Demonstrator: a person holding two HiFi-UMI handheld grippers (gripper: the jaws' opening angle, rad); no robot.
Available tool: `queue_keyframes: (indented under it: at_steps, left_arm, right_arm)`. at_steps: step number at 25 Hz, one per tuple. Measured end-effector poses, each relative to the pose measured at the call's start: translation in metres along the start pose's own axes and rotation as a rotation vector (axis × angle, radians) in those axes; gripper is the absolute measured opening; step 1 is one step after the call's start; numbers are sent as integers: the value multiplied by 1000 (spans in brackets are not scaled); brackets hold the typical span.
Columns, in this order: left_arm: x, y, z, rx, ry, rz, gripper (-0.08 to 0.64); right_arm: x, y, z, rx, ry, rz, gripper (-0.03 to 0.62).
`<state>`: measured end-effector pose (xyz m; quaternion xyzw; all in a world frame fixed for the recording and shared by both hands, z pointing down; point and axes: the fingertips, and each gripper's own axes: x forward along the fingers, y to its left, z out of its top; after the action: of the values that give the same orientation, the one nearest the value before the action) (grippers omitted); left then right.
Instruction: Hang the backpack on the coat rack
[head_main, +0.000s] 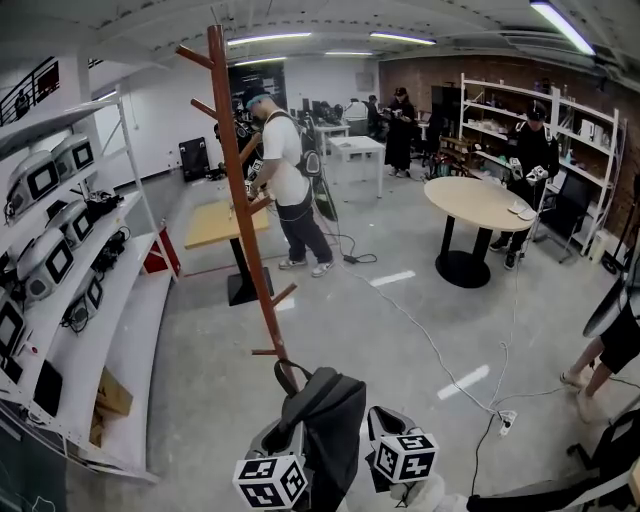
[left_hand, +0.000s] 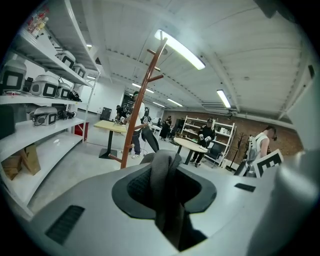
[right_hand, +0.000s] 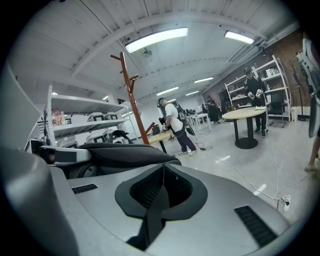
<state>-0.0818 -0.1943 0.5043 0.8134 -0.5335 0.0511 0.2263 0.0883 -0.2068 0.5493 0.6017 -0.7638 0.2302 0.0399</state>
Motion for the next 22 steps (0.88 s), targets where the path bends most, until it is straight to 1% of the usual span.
queue_keyframes:
  at_steps: [7, 12, 19, 22]
  left_arm:
    - [34, 14, 14, 8, 15, -36, 83]
    - [59, 18, 22, 40, 27, -67, 83]
    - [80, 10, 39, 76, 22, -119, 83]
    - [85, 7, 45, 76, 9, -138, 83]
  right_arm:
    - [41, 2, 17, -14, -2, -5, 14]
    - [68, -1, 23, -7, -4, -18, 14]
    - [77, -21, 41, 32, -70, -70, 14]
    - [79, -27, 47, 16, -79, -84, 14]
